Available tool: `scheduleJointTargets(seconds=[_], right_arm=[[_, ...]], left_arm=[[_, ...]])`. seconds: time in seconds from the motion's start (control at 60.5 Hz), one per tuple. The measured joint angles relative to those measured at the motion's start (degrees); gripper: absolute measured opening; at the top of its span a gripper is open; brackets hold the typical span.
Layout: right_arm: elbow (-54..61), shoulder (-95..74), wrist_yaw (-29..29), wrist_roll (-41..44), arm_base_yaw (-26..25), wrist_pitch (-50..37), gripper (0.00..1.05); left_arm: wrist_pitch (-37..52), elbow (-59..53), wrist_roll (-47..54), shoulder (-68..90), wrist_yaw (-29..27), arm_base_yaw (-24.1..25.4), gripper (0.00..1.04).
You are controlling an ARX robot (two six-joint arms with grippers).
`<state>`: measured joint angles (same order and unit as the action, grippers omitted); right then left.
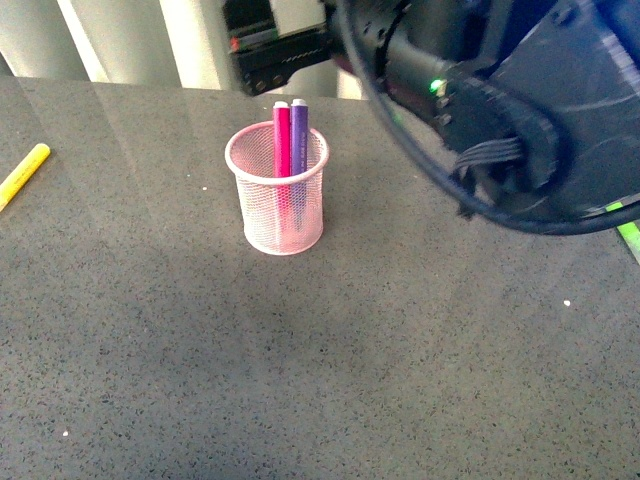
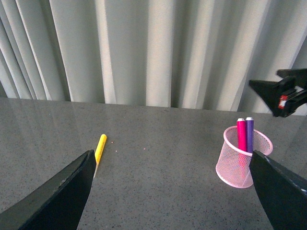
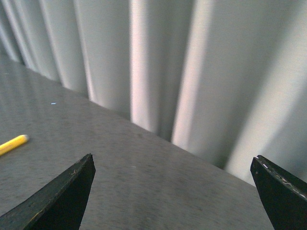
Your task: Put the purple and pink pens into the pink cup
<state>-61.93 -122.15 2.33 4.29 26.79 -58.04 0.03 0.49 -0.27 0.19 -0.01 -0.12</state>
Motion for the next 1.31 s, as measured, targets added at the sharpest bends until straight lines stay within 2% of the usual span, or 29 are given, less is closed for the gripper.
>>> scheduleJointTargets(seconds=[0.116, 0.215, 0.265, 0.38, 0.48, 0.562, 0.579, 0.678, 0.893, 1.207, 1.306], right_arm=[[6.86, 9.33, -8.61, -2.56, -4.52, 7.63, 0.98], [14.45, 18.97, -13.22, -5.86, -9.68, 14.84, 0.98], [17.97, 23.50, -14.82, -6.93, -12.09, 16.94, 0.98], [18.49, 24.70, -14.40, -7.58, -12.52, 16.94, 0.98], [24.26, 24.04, -15.06, -5.42, -12.74, 2.49, 0.82], [29.53, 26.71, -13.64, -4.59, -13.55, -3.87, 0.68], [30.12, 27.21, -13.46, -4.50, -13.70, -4.17, 0.66], [38.66, 33.73, -11.82, -4.28, -17.00, -7.41, 0.39], [47.89, 40.83, -8.79, -4.13, -19.45, -7.98, 0.03], [55.52, 55.32, -6.34, -4.11, -22.47, -1.36, 0.03], [57.18, 60.06, -2.43, -4.11, -25.64, 1.79, 0.03]], left_arm=[[0.00, 0.00, 0.00, 0.00, 0.00, 0.00, 0.98], [0.00, 0.00, 0.00, 0.00, 0.00, 0.00, 0.98], [0.00, 0.00, 0.00, 0.00, -0.09, 0.00, 0.98], [0.00, 0.00, 0.02, 0.02, 0.09, 0.00, 0.98], [0.00, 0.00, 0.00, 0.00, 0.04, 0.00, 0.98], [-0.02, 0.00, 0.00, 0.00, -0.20, 0.00, 0.98], [-0.02, 0.00, 0.00, 0.00, -0.20, 0.00, 0.98], [-0.02, 0.00, 0.02, 0.00, -0.02, 0.00, 0.98], [-0.02, 0.00, 0.00, 0.00, -0.02, 0.00, 0.98], [-0.02, 0.00, 0.00, 0.00, 0.00, 0.00, 0.98], [-0.02, 0.00, 0.02, 0.00, -0.02, 0.00, 0.98]])
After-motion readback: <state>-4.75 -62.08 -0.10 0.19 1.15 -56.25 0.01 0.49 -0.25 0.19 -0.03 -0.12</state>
